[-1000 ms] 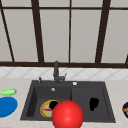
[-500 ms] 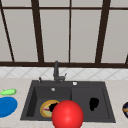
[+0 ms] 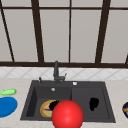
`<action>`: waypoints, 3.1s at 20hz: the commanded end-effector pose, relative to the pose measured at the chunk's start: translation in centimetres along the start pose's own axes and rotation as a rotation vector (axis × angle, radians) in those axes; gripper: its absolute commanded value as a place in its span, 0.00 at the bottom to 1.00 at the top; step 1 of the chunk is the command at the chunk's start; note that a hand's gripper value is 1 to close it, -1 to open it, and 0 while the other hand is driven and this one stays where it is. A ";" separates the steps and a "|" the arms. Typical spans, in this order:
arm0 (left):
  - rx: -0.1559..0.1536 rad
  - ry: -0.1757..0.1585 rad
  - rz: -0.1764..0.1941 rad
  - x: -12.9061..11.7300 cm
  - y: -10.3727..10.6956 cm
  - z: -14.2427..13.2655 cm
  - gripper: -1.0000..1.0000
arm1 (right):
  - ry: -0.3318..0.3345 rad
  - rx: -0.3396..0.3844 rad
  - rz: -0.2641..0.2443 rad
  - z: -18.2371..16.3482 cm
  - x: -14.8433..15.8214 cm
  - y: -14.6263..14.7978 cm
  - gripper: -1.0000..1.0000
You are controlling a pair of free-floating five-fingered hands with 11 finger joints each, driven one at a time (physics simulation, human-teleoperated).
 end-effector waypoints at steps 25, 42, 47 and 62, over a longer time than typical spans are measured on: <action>-0.042 0.019 0.060 10.2 13.9 1.0 0.00 | 0.000 0.000 0.000 0.0 0.0 0.0 0.50; -0.029 -0.004 -0.010 15.1 17.6 0.5 0.00 | 0.000 0.000 0.000 0.0 0.0 0.0 0.50; -0.020 0.001 -0.015 16.6 18.9 1.2 0.00 | 0.000 0.000 0.000 0.0 0.0 0.0 0.50; -0.059 0.025 0.046 26.1 26.3 1.3 0.00 | 0.000 0.000 0.000 0.0 0.0 0.0 0.50</action>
